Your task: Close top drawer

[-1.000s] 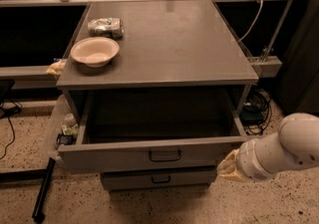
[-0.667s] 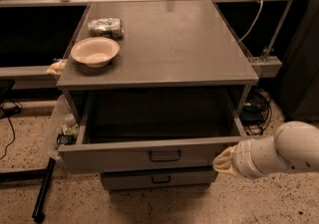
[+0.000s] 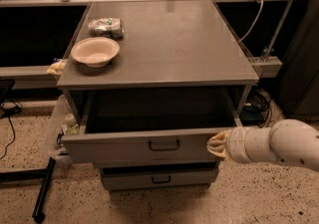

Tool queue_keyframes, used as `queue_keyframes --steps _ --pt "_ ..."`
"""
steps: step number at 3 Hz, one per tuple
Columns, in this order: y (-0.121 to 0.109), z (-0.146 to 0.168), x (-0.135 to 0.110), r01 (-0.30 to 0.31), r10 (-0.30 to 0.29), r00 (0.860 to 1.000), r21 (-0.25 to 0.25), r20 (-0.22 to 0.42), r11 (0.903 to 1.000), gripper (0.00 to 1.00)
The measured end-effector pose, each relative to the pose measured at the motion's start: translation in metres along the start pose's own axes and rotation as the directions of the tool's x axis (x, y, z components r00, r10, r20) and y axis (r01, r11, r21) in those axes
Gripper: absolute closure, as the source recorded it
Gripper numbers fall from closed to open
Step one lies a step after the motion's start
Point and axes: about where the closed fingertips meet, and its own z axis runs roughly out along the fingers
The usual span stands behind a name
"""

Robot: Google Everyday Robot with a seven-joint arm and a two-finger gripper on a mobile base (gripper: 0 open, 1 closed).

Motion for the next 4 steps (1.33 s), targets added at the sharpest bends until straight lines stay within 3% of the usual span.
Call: queue_keyframes --steps 1,2,3,4 --pt "-0.029 0.009 -0.004 0.027 -0.028 0.999 0.050 0.019 0.9984 1.00" --pt "-0.060 0.028 0.002 0.028 -0.030 0.999 0.064 0.024 0.9975 1.00" --pt "-0.088 0.051 0.011 0.016 -0.017 1.000 0.056 0.011 0.9983 1.00" --pt "-0.100 0.063 0.016 0.005 -0.005 1.000 0.045 0.004 0.9990 1.00"
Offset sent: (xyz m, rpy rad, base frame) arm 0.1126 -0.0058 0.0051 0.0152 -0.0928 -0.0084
